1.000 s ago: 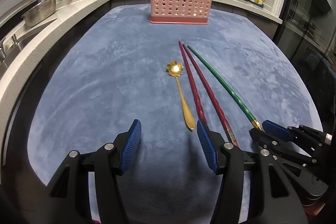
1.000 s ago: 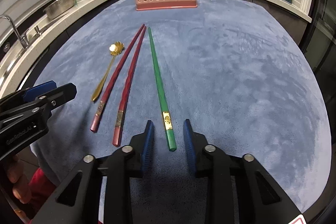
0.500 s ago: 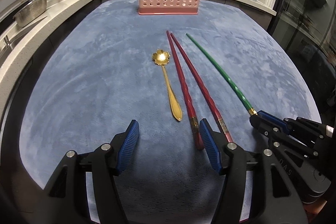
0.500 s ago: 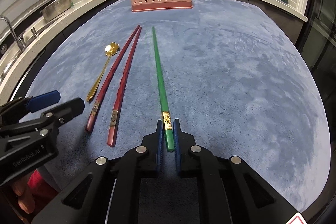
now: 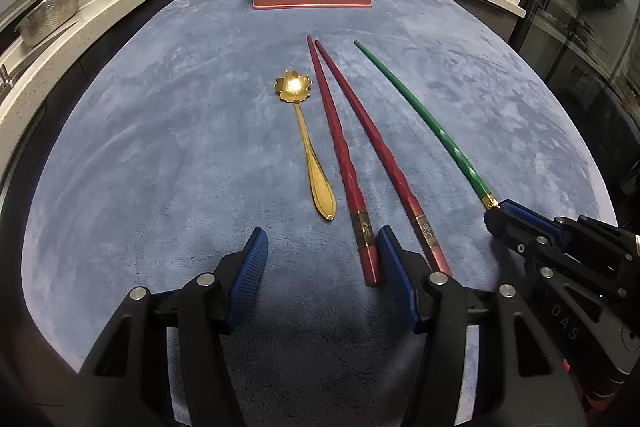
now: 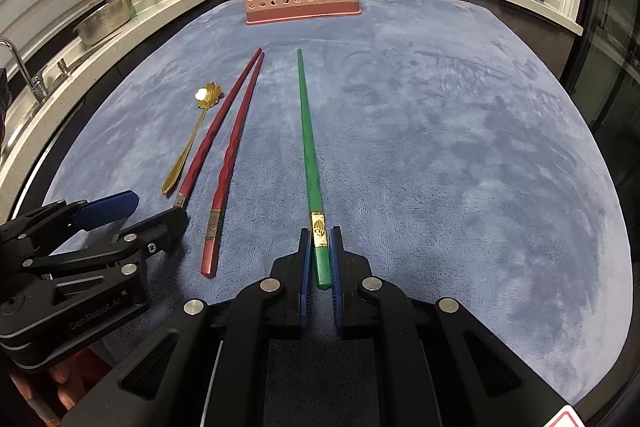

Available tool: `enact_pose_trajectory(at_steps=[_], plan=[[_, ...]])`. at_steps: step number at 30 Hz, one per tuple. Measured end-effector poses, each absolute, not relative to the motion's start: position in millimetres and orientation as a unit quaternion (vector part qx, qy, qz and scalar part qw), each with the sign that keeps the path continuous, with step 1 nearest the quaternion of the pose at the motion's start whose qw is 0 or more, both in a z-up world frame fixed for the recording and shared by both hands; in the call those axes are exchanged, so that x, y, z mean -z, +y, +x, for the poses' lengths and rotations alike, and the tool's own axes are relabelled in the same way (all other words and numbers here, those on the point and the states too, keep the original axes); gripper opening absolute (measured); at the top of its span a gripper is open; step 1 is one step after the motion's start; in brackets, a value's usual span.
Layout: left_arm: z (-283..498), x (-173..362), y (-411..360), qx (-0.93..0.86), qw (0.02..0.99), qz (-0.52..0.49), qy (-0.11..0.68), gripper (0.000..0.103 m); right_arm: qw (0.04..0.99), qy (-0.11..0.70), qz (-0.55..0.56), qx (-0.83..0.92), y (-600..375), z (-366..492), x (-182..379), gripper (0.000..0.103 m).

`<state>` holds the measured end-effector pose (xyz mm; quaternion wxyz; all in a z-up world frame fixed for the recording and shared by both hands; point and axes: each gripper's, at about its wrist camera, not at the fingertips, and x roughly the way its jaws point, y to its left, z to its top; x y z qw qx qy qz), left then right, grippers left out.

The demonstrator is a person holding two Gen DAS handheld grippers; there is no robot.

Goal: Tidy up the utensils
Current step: 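Grasp a dark red chopstick with the left tool while the right tool grasps the green chopstick, then lift both chopsticks and carry them over the pink basket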

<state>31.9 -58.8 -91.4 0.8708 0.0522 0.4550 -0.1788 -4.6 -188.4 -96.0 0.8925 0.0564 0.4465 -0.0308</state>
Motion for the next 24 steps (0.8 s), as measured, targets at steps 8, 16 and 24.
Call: enact_pose_trajectory(at_steps=[8, 16, 24], plan=[[31, 91, -54, 0.189, 0.871, 0.042, 0.451, 0.015, 0.892, 0.447, 0.057, 0.031, -188, -5, 96, 0.008], [28, 83, -52, 0.203, 0.874, 0.036, 0.440, 0.007, 0.893, 0.444, 0.062, 0.030, -189, -5, 94, 0.008], [28, 51, -43, 0.208, 0.886, 0.015, 0.413, 0.007, 0.907, 0.412, 0.085, 0.031, -196, -11, 63, 0.008]])
